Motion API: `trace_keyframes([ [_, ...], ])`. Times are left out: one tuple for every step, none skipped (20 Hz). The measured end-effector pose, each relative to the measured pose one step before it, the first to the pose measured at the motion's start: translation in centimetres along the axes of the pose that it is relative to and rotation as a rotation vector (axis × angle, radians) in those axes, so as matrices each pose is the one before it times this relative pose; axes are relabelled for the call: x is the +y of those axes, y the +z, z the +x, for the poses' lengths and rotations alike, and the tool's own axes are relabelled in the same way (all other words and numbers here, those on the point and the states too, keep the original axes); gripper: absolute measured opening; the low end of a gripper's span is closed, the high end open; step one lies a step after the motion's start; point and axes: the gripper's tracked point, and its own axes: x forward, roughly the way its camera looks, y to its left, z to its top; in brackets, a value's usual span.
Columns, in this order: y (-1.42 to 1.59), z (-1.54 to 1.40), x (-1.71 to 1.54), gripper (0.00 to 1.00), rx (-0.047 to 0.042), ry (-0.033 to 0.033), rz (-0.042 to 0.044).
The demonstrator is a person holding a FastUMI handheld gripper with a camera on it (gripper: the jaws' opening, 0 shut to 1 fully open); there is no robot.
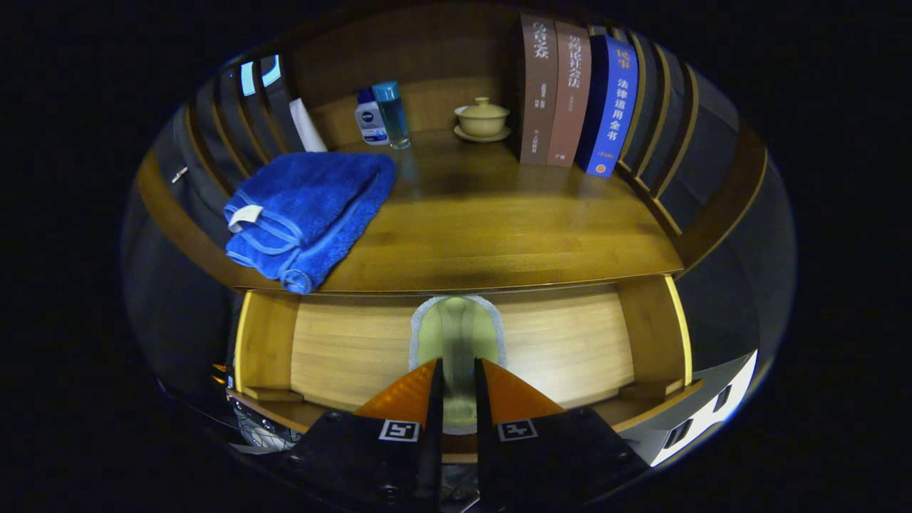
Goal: Pull open the drawer, take out the items inside it, and place them on the countertop above the cabinet.
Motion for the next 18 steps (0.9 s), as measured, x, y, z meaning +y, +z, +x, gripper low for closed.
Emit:
trace_keyframes([
  [0.735, -0.992, 0.062, 0.25, -0.01692, 0.00890, -0.00014],
  [1.298, -0.727, -0.105, 0.25, -0.02430, 0.00109, -0.00160],
  [1.353, -0.371, -0.308, 0.25, -0.01971, -0.01108, -0.00162],
  [1.355, -0.229, -0.277, 0.25, -0.01093, -0.01328, 0.00368],
  [1.112, 0.083, 0.068, 0.25, -0.00817, -0.00526, 0.01156],
  [1.164, 0.402, 0.137, 0.25, -0.01016, -0.00243, 0.00369],
  [1.283, 0.698, -0.158, 0.25, -0.00917, -0.01578, -0.00510],
  [1.213, 0.877, -0.228, 0.25, -0.00589, -0.01810, -0.00116],
  [0.953, 1.116, 0.109, 0.25, -0.00737, -0.00645, 0.00338],
  [0.724, 1.033, -0.081, 0.25, 0.00220, -0.00976, 0.00621],
  [0.754, 1.061, 0.476, 0.25, -0.00268, 0.00502, -0.00181],
  [0.647, 1.039, 0.196, 0.25, -0.00123, 0.00086, -0.01537],
  [0.519, 0.849, 0.071, 0.24, 0.00044, -0.00631, -0.01577],
  [0.438, 0.778, 0.283, 0.25, 0.00501, -0.00108, -0.00717],
  [0.145, 0.882, 0.258, 0.25, 0.00820, -0.00079, 0.00298],
  [0.033, 0.630, 0.317, 0.25, 0.01022, 0.00414, 0.00562],
  [0.034, 0.633, 0.196, 0.25, 0.00646, 0.00400, 0.00659],
  [-0.117, 0.371, 0.084, 0.25, 0.00776, -0.00187, 0.00086],
])
